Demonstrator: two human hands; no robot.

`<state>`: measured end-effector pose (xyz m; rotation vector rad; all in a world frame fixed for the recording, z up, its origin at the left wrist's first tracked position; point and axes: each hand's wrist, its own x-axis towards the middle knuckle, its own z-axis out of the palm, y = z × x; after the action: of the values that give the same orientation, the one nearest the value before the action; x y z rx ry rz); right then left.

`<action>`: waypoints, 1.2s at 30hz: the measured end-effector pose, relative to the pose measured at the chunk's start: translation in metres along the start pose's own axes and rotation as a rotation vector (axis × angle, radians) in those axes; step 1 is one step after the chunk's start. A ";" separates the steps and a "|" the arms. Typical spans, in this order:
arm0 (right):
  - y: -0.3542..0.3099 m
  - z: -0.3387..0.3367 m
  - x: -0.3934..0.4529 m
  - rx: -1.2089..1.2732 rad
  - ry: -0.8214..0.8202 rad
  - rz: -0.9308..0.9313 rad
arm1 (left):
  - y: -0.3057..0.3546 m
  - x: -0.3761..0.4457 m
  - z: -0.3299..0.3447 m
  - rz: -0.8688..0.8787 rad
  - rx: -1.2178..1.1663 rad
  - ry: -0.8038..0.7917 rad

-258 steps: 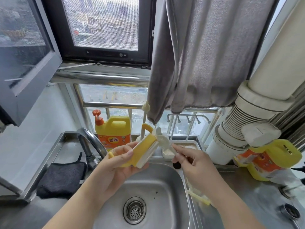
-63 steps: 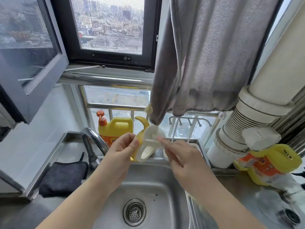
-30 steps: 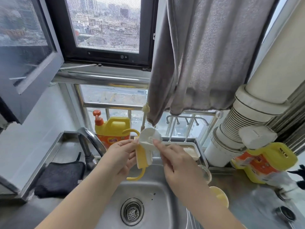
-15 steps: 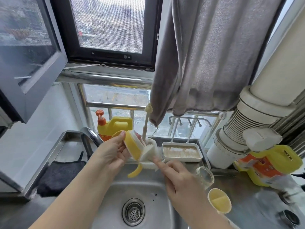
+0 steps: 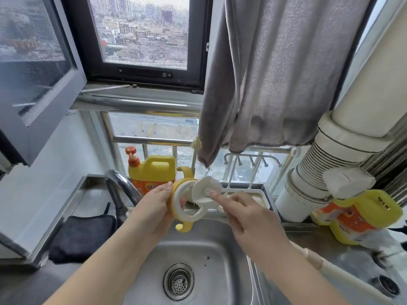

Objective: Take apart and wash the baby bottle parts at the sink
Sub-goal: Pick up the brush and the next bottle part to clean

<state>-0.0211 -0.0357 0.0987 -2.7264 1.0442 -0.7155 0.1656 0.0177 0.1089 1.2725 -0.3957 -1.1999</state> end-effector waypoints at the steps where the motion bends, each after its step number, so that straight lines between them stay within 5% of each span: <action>1: 0.001 0.001 0.000 -0.048 -0.003 0.005 | 0.002 -0.001 0.001 -0.010 -0.037 -0.002; 5: -0.007 0.009 -0.012 0.009 -0.139 0.011 | 0.005 -0.002 0.000 0.043 -0.073 0.000; 13: -0.039 0.018 -0.010 0.793 -0.235 0.278 | -0.008 -0.005 0.004 0.188 -0.083 -0.020; 19: -0.025 0.010 -0.009 0.118 -0.318 0.118 | -0.014 -0.004 0.000 0.203 0.025 -0.053; 21: -0.025 0.011 -0.006 0.084 -0.307 0.167 | -0.016 -0.004 0.001 0.228 0.030 -0.065; 25: -0.043 0.015 -0.005 0.578 -0.364 0.303 | -0.017 -0.006 0.000 0.286 0.048 -0.061; 29: -0.049 0.019 -0.005 1.273 -0.370 0.703 | -0.019 -0.007 -0.002 0.395 0.136 -0.036; 32: -0.051 0.015 0.001 1.646 -0.398 0.799 | -0.019 -0.002 -0.001 0.429 0.203 0.028; 36: -0.050 0.011 0.006 1.754 -0.380 0.789 | -0.022 0.004 -0.004 0.350 0.224 0.028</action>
<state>0.0173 -0.0027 0.1059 -0.7932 0.6499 -0.4673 0.1607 0.0202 0.0872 1.3425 -0.7163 -0.8569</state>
